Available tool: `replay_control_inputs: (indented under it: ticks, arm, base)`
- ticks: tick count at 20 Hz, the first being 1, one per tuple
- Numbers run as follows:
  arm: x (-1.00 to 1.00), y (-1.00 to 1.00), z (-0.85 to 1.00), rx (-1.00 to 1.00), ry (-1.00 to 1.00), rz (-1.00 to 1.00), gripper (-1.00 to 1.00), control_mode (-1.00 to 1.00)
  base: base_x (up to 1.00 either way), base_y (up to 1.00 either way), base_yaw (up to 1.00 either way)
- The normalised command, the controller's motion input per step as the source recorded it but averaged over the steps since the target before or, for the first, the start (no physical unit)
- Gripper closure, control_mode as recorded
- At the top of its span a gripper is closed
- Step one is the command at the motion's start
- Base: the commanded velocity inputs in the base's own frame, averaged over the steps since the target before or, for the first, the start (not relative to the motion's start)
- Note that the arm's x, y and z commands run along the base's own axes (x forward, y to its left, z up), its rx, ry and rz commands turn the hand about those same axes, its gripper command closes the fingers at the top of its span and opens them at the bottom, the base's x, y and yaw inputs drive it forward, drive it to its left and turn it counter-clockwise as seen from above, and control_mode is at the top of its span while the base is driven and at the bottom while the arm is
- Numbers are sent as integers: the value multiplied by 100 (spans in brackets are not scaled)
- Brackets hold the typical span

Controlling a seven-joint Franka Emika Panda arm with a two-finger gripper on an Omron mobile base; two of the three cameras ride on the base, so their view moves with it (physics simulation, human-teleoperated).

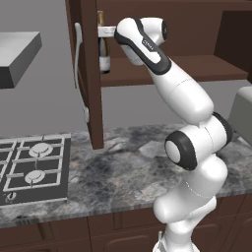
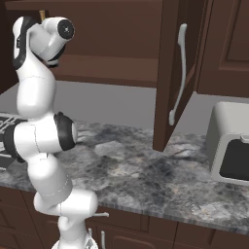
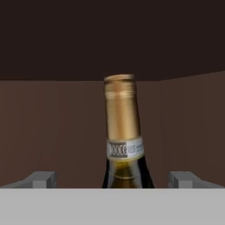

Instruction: Get the candle and the wine from the cabinet and move them to the dining counter.

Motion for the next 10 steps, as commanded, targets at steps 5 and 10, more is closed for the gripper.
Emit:
replay_control_inputs:
  ticks: [5,10]
  arm:
    - [11,0,0,0,0,0,-100,-100]
    - [18,0,1,0,1,0,-100,-100]
  base:
    - [0,0,0]
    - [0,0,0]
